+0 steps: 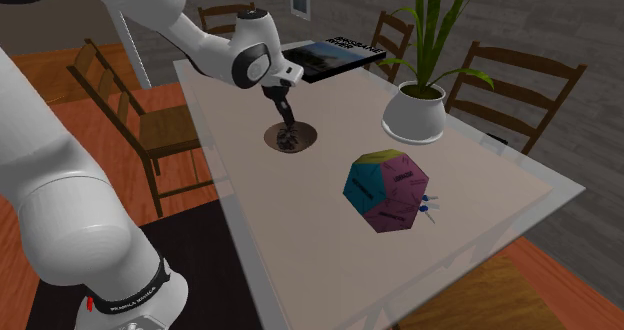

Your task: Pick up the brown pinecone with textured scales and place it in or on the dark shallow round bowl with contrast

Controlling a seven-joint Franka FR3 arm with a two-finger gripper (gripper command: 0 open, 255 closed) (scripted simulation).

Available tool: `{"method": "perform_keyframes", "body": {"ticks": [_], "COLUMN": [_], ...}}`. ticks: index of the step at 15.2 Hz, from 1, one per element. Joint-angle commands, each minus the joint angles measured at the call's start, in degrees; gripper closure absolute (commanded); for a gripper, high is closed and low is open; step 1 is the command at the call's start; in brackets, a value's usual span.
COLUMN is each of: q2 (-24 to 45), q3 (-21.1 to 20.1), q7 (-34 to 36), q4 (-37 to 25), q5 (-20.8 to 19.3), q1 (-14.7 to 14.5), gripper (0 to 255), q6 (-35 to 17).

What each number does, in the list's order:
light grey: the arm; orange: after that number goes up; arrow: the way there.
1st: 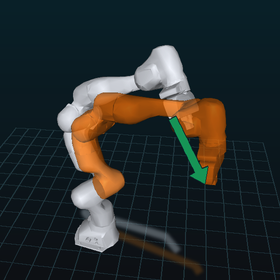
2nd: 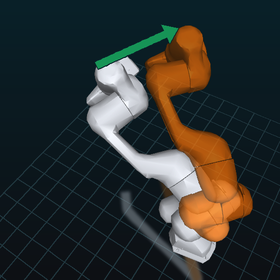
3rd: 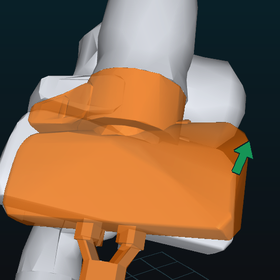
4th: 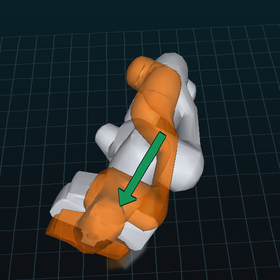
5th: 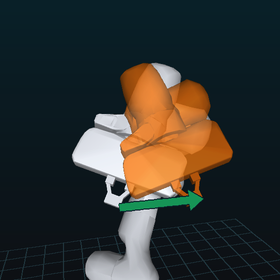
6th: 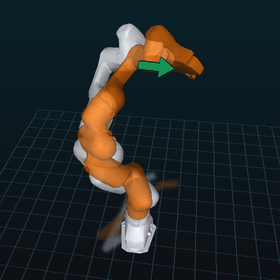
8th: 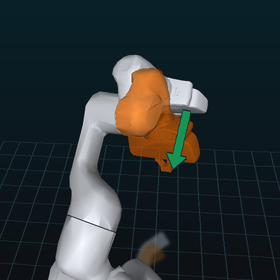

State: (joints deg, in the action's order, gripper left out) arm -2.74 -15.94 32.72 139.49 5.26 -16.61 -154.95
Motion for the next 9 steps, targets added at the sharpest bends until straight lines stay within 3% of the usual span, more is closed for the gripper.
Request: {"method": "perform_keyframes", "body": {"ticks": [1,9], "q2": [-3.48,-5.02], "q3": [0.08,0.31], "q7": [-0.77,-1.13], "q4": [0.02,0.02], "q5": [1.36,1.87], "q1": [-0.15,-0.3], "gripper": [0,0], "q6": [3.42,4.93]}}
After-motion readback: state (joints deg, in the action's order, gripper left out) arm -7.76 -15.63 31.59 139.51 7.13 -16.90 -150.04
